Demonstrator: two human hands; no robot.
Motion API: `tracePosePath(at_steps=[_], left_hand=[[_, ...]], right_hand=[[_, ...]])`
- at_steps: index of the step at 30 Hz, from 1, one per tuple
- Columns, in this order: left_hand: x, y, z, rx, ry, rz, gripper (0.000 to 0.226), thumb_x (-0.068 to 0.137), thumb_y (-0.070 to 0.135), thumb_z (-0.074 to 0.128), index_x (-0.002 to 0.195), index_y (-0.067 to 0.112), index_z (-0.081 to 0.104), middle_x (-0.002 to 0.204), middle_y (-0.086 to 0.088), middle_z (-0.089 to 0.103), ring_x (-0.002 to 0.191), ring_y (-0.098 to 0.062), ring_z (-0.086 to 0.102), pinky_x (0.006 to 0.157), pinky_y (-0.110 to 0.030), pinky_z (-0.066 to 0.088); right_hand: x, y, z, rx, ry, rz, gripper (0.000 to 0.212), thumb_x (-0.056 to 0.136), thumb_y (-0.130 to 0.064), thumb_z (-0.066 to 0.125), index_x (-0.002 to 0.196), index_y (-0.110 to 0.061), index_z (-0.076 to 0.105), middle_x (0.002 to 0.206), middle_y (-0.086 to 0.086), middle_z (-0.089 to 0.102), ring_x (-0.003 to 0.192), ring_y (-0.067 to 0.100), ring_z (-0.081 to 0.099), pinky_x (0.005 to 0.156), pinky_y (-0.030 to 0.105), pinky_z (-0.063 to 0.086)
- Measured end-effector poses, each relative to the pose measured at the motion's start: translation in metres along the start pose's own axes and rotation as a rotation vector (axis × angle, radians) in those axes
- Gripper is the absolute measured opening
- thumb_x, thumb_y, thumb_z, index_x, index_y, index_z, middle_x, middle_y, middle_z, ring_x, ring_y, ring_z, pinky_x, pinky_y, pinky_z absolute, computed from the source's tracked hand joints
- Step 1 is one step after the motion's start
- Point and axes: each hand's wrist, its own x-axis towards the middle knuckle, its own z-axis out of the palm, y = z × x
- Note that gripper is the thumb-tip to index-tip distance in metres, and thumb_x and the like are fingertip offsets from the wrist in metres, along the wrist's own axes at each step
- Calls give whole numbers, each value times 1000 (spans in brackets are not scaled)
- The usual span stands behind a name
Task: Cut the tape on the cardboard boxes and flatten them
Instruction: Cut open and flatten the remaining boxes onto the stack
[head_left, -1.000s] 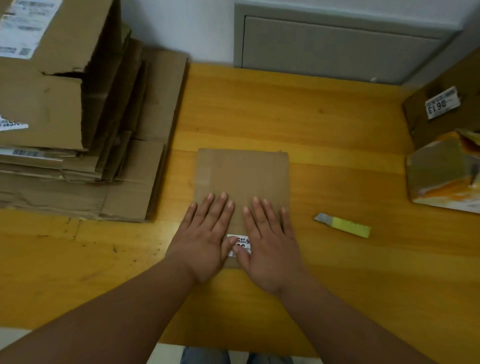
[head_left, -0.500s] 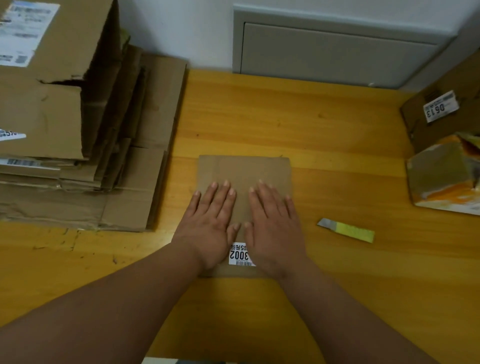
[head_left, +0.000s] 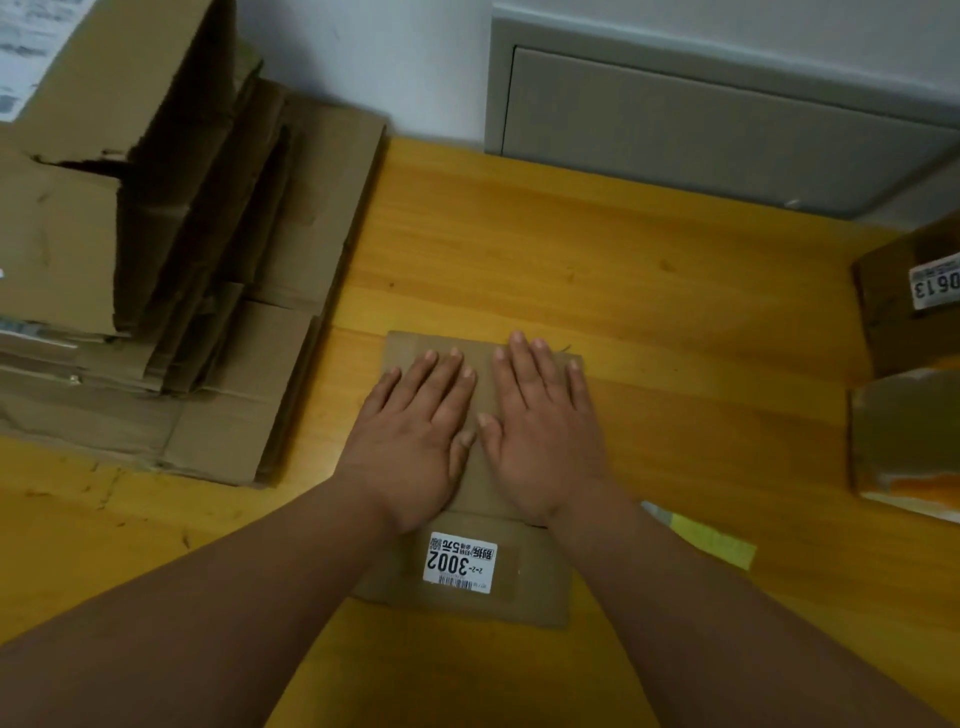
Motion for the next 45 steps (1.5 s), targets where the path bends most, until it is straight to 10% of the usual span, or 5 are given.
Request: tracePosePath(at_steps=[2,8,33,39,45], left_hand=[[13,1,-11,-84,70,-6,64,97,44,18,155,17,28,161,-4,26,147,-26,25,115,-39,20],[28,-1,5,-4,-31,-83,64,91,50,-13,147,21,-27,157,3,-33,143,-13,-35,118,-40,-20],[-74,-16,25,34,-171,123,66,88,59,-12,139,28,-40,145,9,-50,135,-11,-46,115,-39,-25],[-84,-7,22,-51,-151,-103,76,98,62,22,151,30,-22,160,3,-31,148,-23,-24,120,-42,-3],[-89,18,8,-322,-55,-446,92,86,52,64,153,33,5,157,-2,11,132,-30,25,100,-43,40]], right_hand=[[0,2,5,-15,-2,3,67,97,-51,2,155,-19,-9,164,2,-15,150,20,-19,120,48,-11],[2,3,7,23,-9,-10,67,96,-51,1,154,-19,-10,162,2,-20,147,17,-27,119,46,-16],[-103,-59,39,38,7,136,64,99,-50,13,157,-25,14,165,0,-2,151,20,-11,119,57,-7],[-102,-55,39,81,3,248,73,93,-65,14,156,-32,-3,164,0,-16,148,21,-25,116,52,-14],[-115,-64,25,360,28,636,94,83,-64,58,154,-26,9,161,10,10,143,33,15,112,47,26]])
